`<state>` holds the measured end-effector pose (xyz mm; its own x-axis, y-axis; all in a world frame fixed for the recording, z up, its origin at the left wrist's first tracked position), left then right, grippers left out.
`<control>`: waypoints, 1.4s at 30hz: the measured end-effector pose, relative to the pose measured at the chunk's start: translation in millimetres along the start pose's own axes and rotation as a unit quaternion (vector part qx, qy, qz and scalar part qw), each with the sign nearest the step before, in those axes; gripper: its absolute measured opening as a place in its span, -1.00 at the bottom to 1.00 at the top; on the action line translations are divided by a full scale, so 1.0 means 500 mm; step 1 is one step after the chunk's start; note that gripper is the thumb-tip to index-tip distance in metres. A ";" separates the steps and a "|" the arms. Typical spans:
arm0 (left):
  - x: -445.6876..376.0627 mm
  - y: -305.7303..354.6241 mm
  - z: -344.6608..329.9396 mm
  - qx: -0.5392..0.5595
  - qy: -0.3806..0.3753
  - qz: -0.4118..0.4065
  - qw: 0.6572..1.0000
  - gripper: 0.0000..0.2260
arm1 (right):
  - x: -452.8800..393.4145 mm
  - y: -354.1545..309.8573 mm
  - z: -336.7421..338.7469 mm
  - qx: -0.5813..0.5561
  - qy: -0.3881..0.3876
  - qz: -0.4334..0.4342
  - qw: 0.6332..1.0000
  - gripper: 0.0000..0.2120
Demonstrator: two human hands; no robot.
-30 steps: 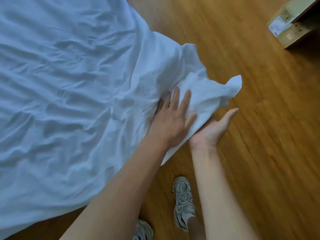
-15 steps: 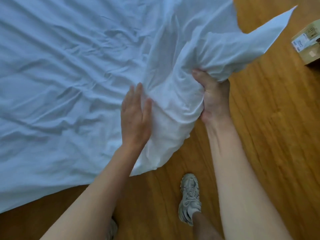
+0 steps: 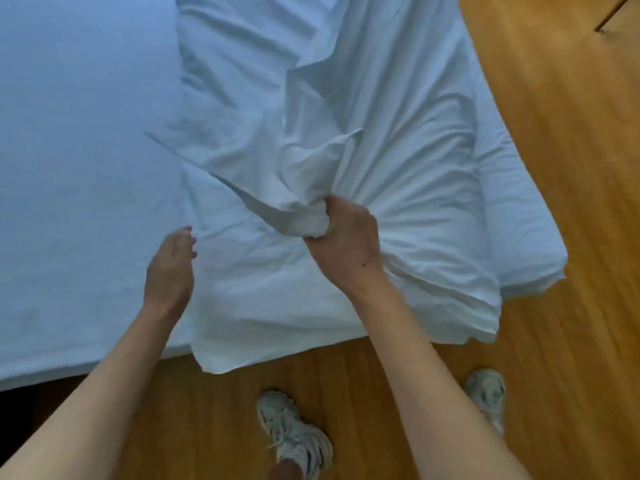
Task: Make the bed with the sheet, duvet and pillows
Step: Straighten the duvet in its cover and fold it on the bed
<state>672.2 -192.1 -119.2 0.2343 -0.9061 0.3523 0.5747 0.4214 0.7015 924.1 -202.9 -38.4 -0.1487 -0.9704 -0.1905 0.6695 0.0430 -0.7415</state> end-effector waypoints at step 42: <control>0.005 -0.087 -0.037 0.011 -0.041 0.073 0.996 -0.68 | 0.342 -0.027 -0.240 0.133 -0.350 0.162 0.913 -0.45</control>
<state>662.2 -213.2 -160.1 0.2489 -0.8299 0.4993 0.5223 0.5492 0.6524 802.2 -341.0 -138.1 0.5273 -0.8356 0.1543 0.7631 0.3857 -0.5185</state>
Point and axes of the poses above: each hand's wrist, its own x-axis away from the middle knuckle, its own z-axis out of the back of the hand, y = z × x, the point moved 5 cm from there along -x, towards the middle knuckle, and after that the axes turned 4 degrees about -x, right-handed, at the moved point
